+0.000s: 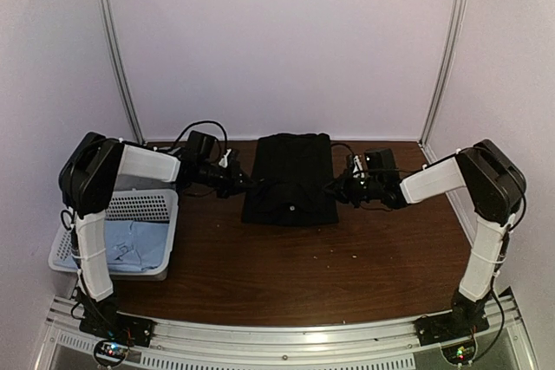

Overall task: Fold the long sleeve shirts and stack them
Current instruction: Fold the rectangle-folded shirt at the center of the board.

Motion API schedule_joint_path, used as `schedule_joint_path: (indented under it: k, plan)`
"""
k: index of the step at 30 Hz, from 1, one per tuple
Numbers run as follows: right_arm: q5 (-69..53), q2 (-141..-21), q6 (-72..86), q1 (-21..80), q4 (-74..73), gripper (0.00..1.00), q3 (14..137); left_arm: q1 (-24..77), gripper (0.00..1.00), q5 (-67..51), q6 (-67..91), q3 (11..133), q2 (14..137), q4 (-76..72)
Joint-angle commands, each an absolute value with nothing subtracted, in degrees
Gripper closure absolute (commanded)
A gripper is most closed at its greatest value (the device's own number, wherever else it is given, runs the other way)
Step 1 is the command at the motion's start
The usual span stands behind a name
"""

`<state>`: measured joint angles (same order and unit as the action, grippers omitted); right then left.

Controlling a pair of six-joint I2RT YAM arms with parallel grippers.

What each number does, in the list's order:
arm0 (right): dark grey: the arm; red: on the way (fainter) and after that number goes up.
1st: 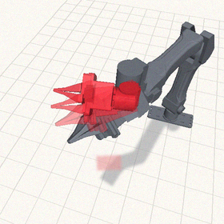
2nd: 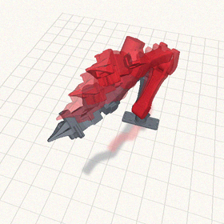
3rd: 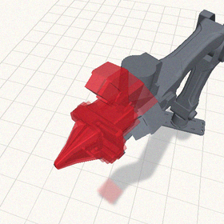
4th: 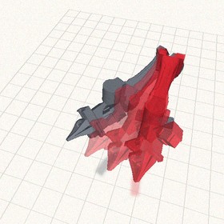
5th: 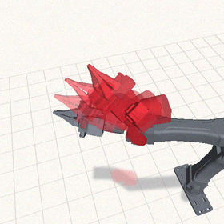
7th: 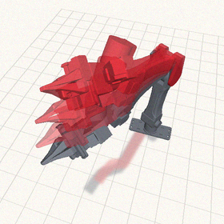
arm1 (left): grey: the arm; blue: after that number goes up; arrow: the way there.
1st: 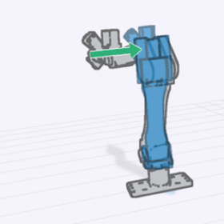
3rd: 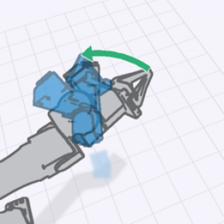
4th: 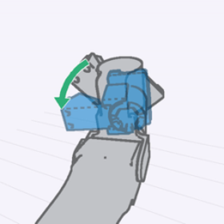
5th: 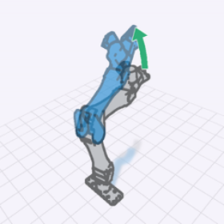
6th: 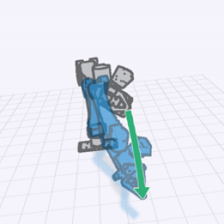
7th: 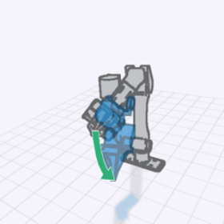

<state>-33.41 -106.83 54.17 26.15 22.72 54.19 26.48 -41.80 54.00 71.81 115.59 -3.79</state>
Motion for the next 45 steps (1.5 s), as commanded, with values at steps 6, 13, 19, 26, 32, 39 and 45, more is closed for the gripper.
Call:
schedule_joint_path:
  k: [6, 13, 19, 26, 32, 39, 45]
  plan:
    - [-33.8, -112.2, 56.0, 22.8, 26.5, 1.0, 58.7, 25.3, 1.0, -42.9, 55.7, 80.9, 124.0, -6.9]
    - [-33.8, -112.9, 55.2, 22.2, 26.2, 1.0, 59.3, 25.0, 1.0, -41.8, 55.6, 81.7, 125.0, -6.8]
    - [-33.5, -112.7, 53.7, 21.7, 24.8, 0.97, 60.3, 24.7, 0.89, -40.8, 54.2, 83.5, 126.0, -4.9]
    - [-31.2, -109.7, 48.5, 20.8, 17.3, 0.6, 62.9, 22.5, 0.38, -37.9, 49.6, 85.0, 123.9, -1.0]
    - [-27.6, -106.3, 43.6, 20.8, 11.8, 0.51, 63.4, 21.6, 0.28, -37.0, 45.7, 85.4, 121.2, 1.3]
    - [-25.7, -104.0, 34.7, 23.9, 4.4, 0.5, 65.8, 21.6, 0.33, -38.0, 44.9, 82.8, 120.0, 0.4]
    - [-21.6, -104.4, 27.3, 29.0, -2.7, 0.52, 67.1, 22.0, 0.42, -37.0, 43.8, 77.7, 117.0, 0.4]
